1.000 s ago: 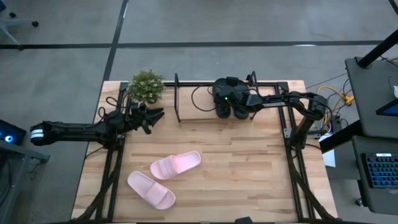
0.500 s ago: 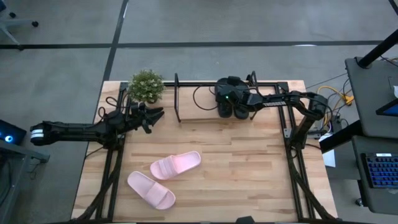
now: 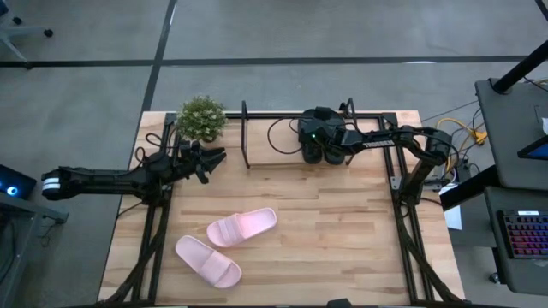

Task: Pick and place slides into the shelf
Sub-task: Put the black slipper on the shelf

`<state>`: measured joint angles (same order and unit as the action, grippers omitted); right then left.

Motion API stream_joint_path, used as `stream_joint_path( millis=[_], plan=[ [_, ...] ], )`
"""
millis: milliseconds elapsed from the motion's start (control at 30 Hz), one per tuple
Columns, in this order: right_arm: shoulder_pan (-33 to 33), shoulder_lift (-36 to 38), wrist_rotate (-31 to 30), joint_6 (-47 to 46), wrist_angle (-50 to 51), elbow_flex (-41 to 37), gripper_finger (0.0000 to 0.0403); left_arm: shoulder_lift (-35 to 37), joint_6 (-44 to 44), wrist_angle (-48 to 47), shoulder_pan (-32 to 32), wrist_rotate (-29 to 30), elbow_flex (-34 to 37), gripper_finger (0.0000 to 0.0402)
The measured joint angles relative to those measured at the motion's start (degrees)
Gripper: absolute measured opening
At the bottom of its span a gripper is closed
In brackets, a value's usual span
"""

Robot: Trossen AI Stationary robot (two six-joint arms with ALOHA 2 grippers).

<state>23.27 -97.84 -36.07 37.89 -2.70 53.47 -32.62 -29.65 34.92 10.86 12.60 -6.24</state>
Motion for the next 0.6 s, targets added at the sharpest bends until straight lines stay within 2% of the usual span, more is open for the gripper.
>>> stream_joint_path(
  millis=[367,600],
  plan=[
    [0.0,0.0,0.3,-1.8,1.8,-0.1,0.0009,0.0,0.0,-0.3,0.0,0.1,0.0,0.0144],
    [0.0,0.0,0.4,-2.3,2.3,-0.1,0.0032,0.0,0.0,-1.0,0.0,0.1,0.0,0.0144]
  ],
)
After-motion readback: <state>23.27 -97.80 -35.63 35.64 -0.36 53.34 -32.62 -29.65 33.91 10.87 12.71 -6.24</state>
